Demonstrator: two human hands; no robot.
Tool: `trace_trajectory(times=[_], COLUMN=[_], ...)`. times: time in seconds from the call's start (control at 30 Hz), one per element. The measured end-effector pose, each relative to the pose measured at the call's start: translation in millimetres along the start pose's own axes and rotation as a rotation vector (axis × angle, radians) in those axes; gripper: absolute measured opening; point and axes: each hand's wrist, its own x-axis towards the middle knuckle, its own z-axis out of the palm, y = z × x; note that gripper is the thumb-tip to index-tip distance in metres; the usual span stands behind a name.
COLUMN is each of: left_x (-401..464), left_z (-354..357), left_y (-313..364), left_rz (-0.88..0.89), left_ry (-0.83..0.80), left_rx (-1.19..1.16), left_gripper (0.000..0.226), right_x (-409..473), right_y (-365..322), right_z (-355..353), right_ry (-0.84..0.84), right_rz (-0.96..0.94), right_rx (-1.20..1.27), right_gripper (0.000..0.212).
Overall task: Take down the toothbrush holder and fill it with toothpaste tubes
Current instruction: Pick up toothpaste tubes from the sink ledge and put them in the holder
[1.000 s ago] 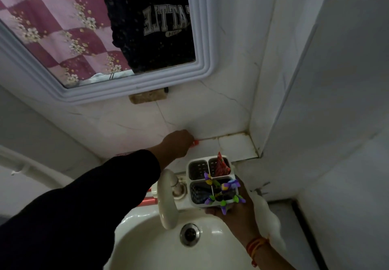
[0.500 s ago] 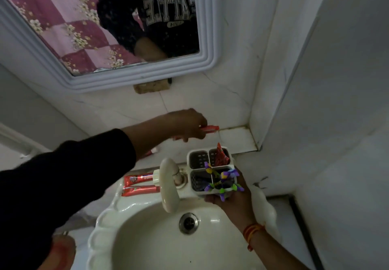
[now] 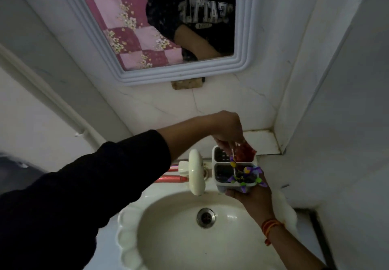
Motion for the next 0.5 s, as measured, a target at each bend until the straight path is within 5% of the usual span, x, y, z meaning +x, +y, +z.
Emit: trace_trajectory(times=[0.17, 0.3, 0.5], left_x=[-10, -11, -20], left_z=[-18, -1, 53], left_y=[-79, -145, -193], left_rz=[-0.022, -0.107, -0.247], left_ry=[0.231, 0.332, 0.059], left_rx=[0.005, 0.245, 0.38], left_gripper=[0.018, 0.02, 0.035], right_x=[2, -3, 7], right_y=[1, -8, 5], right_z=[0, 6, 2], right_ry=[0.066, 0.034, 0.017], right_rz=[-0.069, -0.14, -0.197], right_rx=[0.001, 0.072, -0.043], right_gripper=[0.079, 0.068, 0.077])
